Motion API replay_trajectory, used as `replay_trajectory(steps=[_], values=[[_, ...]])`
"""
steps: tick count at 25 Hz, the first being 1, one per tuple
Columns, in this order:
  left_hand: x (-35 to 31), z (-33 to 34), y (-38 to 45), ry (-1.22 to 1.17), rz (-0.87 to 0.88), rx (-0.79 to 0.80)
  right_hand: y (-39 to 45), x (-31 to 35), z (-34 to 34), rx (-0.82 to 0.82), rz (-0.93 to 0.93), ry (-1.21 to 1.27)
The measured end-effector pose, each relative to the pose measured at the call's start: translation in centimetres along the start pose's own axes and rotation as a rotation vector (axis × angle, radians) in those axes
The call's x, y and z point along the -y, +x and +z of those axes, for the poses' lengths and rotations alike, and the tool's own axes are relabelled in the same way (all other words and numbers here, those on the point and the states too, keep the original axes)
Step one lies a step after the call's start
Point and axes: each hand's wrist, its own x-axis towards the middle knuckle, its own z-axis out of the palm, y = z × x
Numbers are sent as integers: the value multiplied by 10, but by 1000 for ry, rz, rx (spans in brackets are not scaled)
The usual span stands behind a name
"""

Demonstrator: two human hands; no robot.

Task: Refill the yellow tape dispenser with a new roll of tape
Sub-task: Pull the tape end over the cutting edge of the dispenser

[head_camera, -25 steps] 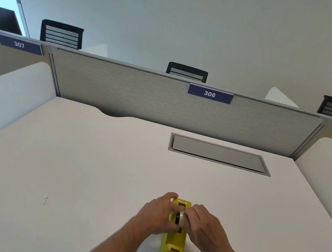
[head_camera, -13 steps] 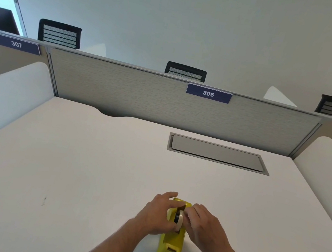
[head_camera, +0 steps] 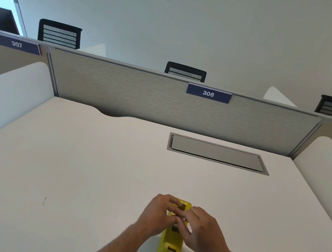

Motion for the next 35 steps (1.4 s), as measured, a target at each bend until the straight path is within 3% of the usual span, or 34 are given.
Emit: replay_trajectory(steps=[6,10,15,31,35], values=[[-1,-1,2,-29,25,-2,-8,-11,-2,-5,247,361],[-2,1,1,-53,1,-24,-11,-19,10,87,369,384],[-1,0,-1,-110,-35,-46,-6,-18,21,56,486,488],[-8,-3,-6,-159,-93,-34,0,-20,24,25,458,477],[-13,-5,-12,-153,-73,-5,2,-12,21,-49,430,472]])
